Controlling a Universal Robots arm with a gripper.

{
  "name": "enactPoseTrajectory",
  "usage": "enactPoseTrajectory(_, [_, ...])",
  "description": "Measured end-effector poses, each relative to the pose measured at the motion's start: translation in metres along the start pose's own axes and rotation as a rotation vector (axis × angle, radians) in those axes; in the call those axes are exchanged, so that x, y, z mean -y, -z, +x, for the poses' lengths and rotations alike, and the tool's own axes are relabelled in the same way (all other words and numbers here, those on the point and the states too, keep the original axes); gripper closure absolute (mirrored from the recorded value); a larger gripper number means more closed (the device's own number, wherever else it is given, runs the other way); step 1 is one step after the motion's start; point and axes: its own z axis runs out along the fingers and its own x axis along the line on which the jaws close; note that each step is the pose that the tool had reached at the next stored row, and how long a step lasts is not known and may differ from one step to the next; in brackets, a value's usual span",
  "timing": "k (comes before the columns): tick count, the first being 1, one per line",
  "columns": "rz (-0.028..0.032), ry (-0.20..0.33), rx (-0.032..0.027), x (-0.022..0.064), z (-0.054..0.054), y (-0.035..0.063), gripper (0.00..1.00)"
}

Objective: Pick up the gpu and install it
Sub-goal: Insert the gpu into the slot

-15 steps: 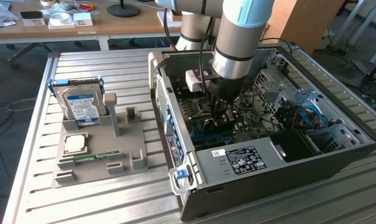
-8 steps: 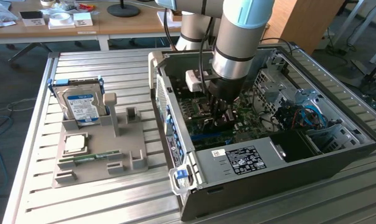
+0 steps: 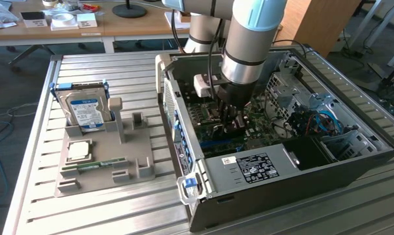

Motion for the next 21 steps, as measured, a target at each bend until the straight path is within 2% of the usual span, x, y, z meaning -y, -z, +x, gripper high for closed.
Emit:
enactPoseTrajectory(11, [-0.0001, 0.0, -0.0003, -0.0011, 0.0001, -0.0041, 0.73])
enactPoseTrajectory(21, [0.0001, 0.0, -0.002, -0.0008, 0.0, -0.0003, 0.73])
